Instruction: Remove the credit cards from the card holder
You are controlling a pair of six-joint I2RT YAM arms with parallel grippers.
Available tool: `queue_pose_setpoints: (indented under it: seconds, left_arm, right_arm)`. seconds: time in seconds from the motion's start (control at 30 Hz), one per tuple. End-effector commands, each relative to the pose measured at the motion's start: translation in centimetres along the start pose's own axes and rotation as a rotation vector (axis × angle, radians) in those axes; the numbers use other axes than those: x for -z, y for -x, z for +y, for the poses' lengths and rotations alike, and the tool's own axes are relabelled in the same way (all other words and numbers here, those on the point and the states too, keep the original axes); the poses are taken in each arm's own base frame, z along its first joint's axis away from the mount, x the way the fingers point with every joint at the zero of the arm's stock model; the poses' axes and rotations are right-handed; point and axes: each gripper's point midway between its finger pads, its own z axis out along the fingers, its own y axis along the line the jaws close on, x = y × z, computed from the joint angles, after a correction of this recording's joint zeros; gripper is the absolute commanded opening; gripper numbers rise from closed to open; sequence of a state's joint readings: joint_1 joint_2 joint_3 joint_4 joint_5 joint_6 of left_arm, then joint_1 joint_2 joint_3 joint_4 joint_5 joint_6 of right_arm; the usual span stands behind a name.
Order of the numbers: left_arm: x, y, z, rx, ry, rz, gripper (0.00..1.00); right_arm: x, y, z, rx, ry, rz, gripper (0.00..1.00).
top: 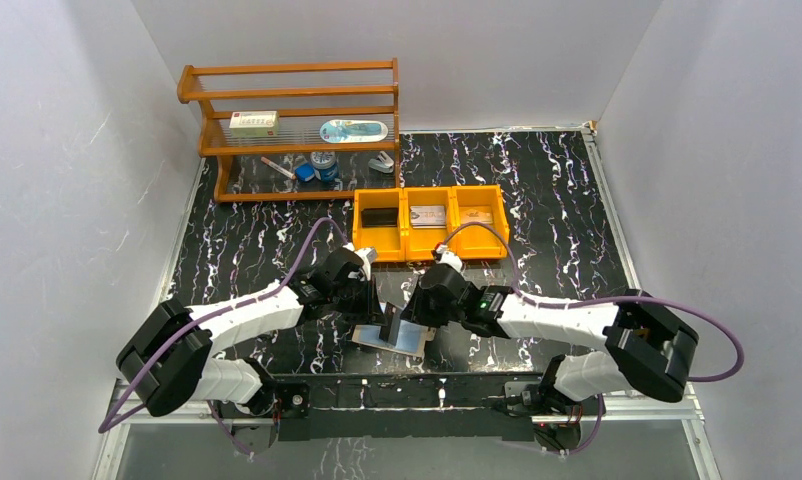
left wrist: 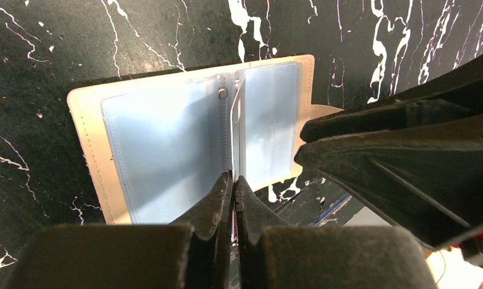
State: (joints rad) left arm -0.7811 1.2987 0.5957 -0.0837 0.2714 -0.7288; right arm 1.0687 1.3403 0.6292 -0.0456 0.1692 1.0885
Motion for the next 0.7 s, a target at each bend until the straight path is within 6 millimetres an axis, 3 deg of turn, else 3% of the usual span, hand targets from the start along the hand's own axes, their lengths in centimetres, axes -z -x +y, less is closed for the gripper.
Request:
queue_pose_setpoints:
  seconds: [0.0, 0.13, 0.3, 0.5, 0.67]
  left_arm:
    - [0.4, 0.5, -0.7, -0.018, -0.010, -0.013, 0.00]
    - [0.4, 0.6, -0.8, -0.017, -0.013, -0.013, 0.00]
    - [0.3, 0.5, -1.3, -0.010, -0.046, -0.008, 0.02]
    - [-0.5, -0.4, -2.8, 0.000, -0.142, 0.059, 0.15]
    - [-0.7, -0.3, -2.5, -0.012, -0.125, 0.064, 0.16]
  right_arm:
    - [0.4, 1.9, 3.2, 0.042, 0.111, -0.064, 0.32]
    - [-1.0, 0.9, 2.9, 0.033, 0.087, -0.010, 0.33]
    - [-2.7, -0.9, 0.0, -0.011, -0.002, 0.041, 0.33]
    - [-3.1, -2.7, -2.8, -0.082, -0.051, 0.091, 0.32]
    - [-3.0, -2.6, -3.3, -0.094, -0.064, 0.088, 0.31]
